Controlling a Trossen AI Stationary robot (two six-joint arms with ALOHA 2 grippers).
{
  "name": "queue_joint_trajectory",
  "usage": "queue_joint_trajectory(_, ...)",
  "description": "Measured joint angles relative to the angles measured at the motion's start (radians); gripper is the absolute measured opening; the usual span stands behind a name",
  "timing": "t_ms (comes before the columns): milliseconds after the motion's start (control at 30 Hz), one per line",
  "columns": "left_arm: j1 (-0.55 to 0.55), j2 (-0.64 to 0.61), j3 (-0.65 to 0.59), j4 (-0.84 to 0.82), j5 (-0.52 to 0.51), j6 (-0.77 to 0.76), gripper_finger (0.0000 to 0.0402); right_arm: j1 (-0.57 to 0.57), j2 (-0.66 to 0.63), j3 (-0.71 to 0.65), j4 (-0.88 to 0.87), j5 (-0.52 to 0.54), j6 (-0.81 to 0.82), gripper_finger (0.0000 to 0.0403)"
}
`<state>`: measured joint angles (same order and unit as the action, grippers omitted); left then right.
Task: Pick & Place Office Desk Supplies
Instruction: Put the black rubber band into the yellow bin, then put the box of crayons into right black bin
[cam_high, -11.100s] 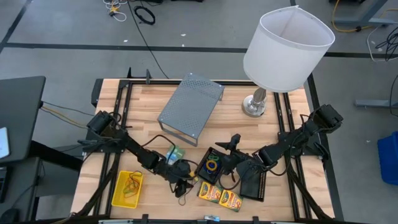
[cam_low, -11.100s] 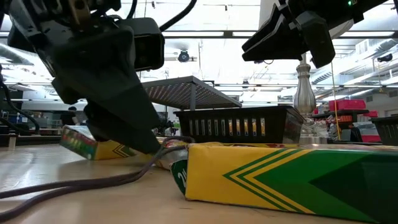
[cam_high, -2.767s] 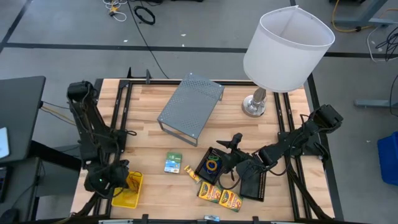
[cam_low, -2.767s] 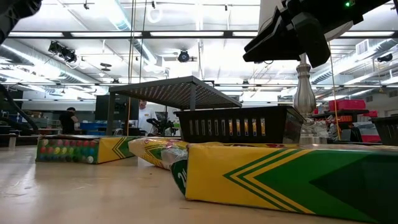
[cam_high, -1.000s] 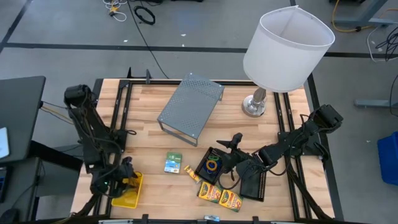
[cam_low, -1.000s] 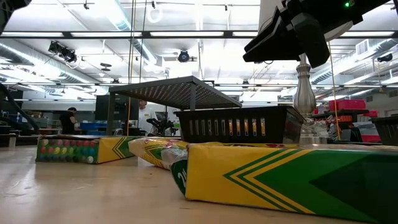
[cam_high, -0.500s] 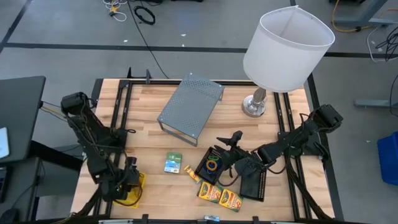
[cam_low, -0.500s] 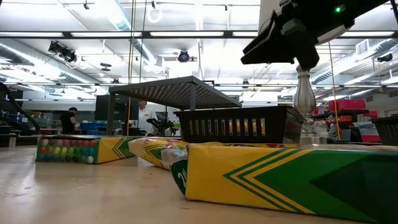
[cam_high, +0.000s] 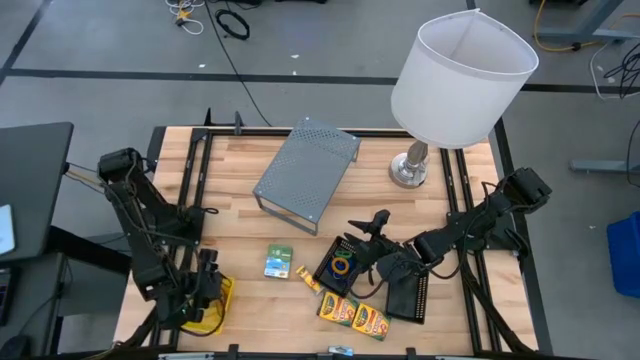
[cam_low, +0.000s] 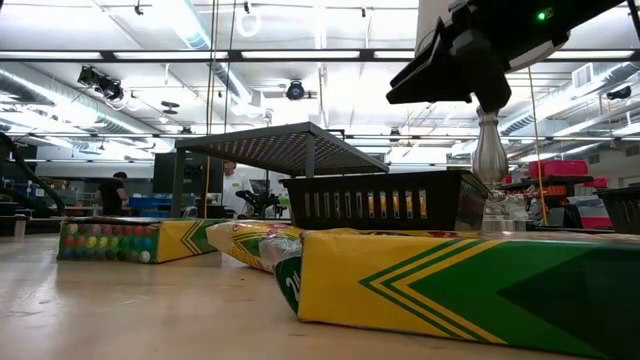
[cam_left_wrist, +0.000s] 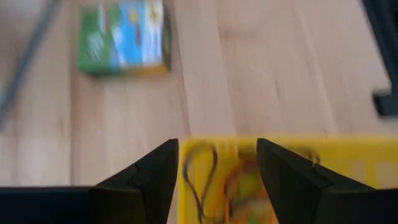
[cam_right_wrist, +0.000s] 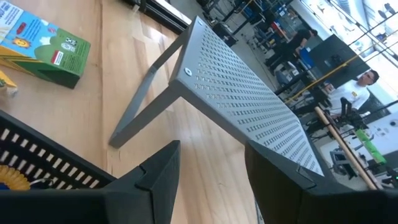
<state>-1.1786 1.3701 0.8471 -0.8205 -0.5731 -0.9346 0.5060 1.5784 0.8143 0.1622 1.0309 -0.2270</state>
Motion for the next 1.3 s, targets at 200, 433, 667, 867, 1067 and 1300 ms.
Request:
queue_joint_trajectory(200, 0.000, 0.000, -0.028, 0.270, -0.359, 0.164, 0.0221, -0.009, 0.000, 0.000, 0.001, -0.044, 0.013, 0.0188)
queue_joint_trajectory(433, 0.071, 0.000, -0.197, 1.006, -0.372, 0.615, 0.0214, -0.032, 0.000, 0.000, 0.002, -0.078, 0.013, 0.0188)
queue_joint_trajectory(667, 0.215, 0.006, -0.349, 1.556, 0.023, 0.895, 0.0213, -0.035, 0.000, 0.000, -0.001, -0.078, 0.023, 0.0188)
queue_joint_trajectory(867, 0.309, 0.007, -0.430, 1.604, 0.020, 1.012, 0.0213, -0.035, 0.000, 0.000, -0.006, -0.102, 0.056, 0.0188)
queue_joint_trajectory(1067, 0.448, 0.006, -0.571, 1.782, 0.093, 1.058, 0.0213, -0.038, 0.000, 0.000, -0.009, -0.110, 0.058, 0.0188)
queue_joint_trajectory(1300, 0.513, -0.089, -0.688, 1.842, 0.071, 1.117, 0.0213, -0.039, 0.000, 0.000, -0.012, -0.112, 0.054, 0.0188)
